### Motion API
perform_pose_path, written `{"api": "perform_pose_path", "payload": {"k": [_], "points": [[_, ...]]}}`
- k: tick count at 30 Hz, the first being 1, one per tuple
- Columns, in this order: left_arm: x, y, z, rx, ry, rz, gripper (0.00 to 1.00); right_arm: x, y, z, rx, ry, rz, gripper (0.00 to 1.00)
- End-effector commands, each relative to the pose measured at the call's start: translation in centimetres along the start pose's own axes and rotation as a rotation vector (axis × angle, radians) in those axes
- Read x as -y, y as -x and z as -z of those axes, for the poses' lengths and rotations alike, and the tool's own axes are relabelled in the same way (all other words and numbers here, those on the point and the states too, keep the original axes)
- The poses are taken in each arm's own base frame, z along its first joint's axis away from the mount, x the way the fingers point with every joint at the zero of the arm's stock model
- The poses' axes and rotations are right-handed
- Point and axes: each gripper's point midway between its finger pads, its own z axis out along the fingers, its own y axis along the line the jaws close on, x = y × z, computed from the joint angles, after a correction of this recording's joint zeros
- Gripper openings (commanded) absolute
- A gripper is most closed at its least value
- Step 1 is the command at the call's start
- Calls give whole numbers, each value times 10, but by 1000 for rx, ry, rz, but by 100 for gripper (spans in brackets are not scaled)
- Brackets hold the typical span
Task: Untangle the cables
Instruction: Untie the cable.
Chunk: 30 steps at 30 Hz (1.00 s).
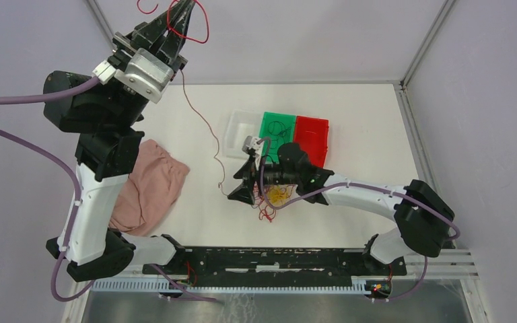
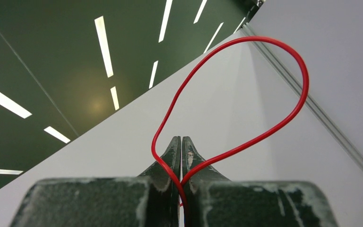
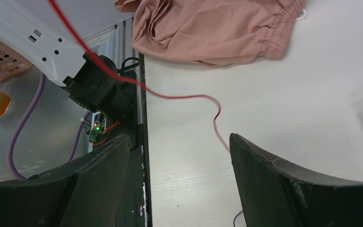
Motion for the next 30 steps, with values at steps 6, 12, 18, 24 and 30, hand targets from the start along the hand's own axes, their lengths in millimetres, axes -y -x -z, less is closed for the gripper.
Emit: {"api": "perform_pose_path", "payload": {"k": [6, 12, 18, 24, 30], "points": [[-21, 20, 5, 33, 41, -70, 3, 5, 24, -43, 35, -66, 151, 79], [-25, 25, 6, 40, 43, -88, 3, -12, 8, -68, -35, -5, 197, 76], [-27, 31, 7, 51, 46, -89, 3, 8, 20, -72, -1, -129, 206, 61], [-27, 34, 12, 47, 39, -70, 3, 11, 51, -63, 112, -198, 217, 10], [-6, 1, 34, -89, 17, 24, 3, 15, 72, -33, 132, -261, 234, 0]]}}
